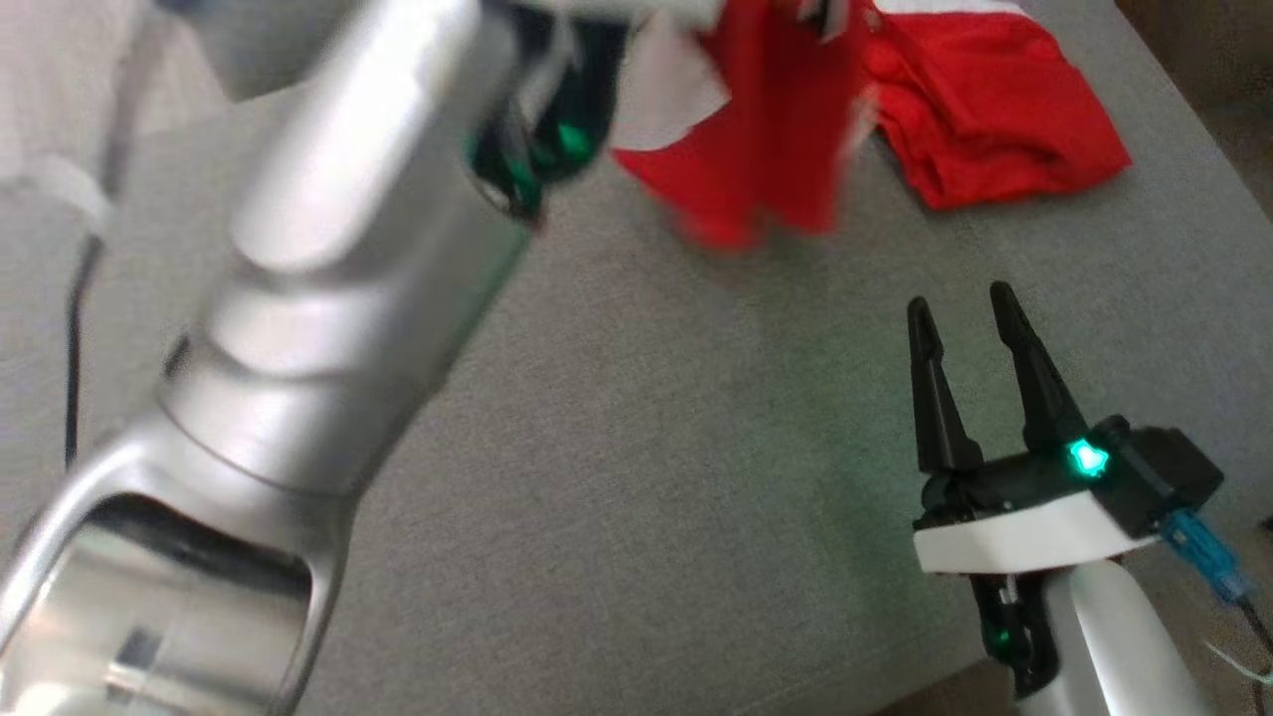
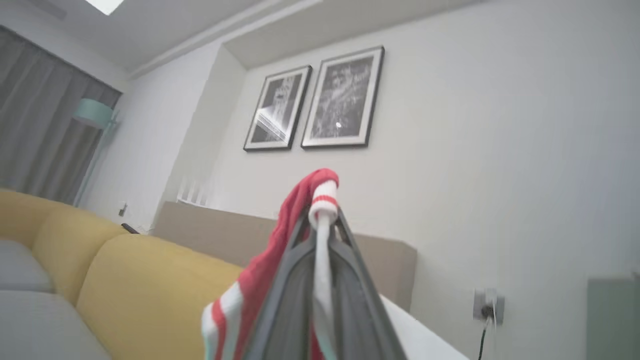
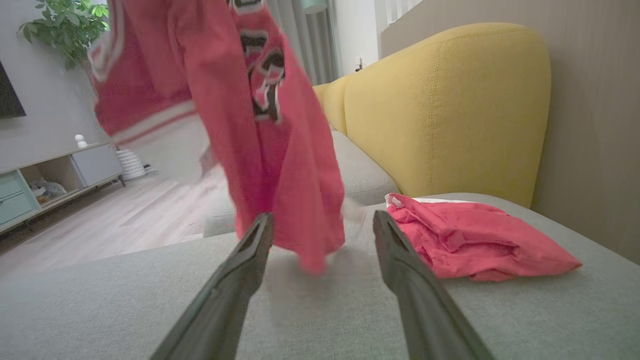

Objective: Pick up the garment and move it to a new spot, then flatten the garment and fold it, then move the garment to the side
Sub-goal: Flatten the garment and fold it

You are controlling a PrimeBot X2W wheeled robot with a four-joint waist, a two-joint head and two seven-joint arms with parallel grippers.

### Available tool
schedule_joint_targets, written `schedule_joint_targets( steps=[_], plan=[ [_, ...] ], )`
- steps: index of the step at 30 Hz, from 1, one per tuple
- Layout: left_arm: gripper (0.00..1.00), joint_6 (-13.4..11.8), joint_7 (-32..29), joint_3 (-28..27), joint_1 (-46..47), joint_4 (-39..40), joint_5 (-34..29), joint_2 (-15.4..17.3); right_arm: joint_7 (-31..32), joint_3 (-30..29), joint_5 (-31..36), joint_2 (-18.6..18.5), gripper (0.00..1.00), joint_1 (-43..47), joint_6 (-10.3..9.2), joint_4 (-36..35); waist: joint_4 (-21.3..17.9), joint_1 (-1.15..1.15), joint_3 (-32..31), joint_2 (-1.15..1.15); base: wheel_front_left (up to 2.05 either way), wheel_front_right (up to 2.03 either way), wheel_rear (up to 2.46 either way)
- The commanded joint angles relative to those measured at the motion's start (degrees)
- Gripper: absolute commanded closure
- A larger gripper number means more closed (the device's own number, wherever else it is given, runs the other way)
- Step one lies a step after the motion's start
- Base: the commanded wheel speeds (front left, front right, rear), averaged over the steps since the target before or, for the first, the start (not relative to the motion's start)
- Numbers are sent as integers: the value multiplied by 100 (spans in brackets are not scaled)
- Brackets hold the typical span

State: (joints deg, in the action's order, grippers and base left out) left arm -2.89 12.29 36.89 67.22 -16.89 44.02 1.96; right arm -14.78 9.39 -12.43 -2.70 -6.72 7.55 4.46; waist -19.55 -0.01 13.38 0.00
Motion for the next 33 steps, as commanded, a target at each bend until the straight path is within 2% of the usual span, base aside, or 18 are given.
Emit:
schedule_joint_targets(
  steps=[1,3,6,13,14,15,16,18,22,28,33],
  plan=[
    [100,-107,-113,-319,218,119,303,92,-22,90,52,-18,0,-32,-6,-181,128,1,-127,0,0,0,0],
    [100,-276,-237,-588,299,22,571,104,-22,40,60,-18,0,-1,-6,-197,226,1,-198,0,0,0,0],
    [100,-406,-382,-864,-11,-104,785,425,-22,-15,67,-18,0,44,-6,-212,375,1,-276,0,0,0,0],
    [100,-489,-503,-1042,-2259,-363,1181,1303,-22,-148,117,-18,0,163,-6,-210,722,1,-277,0,0,0,0],
    [91,-490,-444,-1071,-2582,-442,1225,1387,-22,-159,130,-18,0,169,-6,-204,770,1,-250,0,0,0,0],
    [32,-484,-361,-1106,-2874,-550,1261,1456,-22,-163,143,-18,0,169,-6,-197,815,1,-225,0,0,0,0],
    [0,-479,-230,-1132,-3116,-668,1242,1534,-22,-154,154,-18,0,163,-6,-187,847,1,-199,0,0,0,0],
    [0,-451,42,-1230,-3488,-854,1176,1616,-22,-134,180,-18,0,145,-6,-166,906,1,-151,0,0,0,0],
    [0,-332,252,-1479,-4057,-880,946,1528,-22,-194,217,-18,0,149,-6,-157,1056,1,-98,0,0,0,0],
    [0,-437,269,-2011,-4909,-79,-506,1232,-22,-189,252,-18,0,152,-6,-126,1193,1,-41,0,0,0,0],
    [0,-507,270,-1885,-5477,90,-1496,1026,-22,-132,239,-18,0,118,-6,-109,1183,1,23,0,0,0,0]
  ],
)
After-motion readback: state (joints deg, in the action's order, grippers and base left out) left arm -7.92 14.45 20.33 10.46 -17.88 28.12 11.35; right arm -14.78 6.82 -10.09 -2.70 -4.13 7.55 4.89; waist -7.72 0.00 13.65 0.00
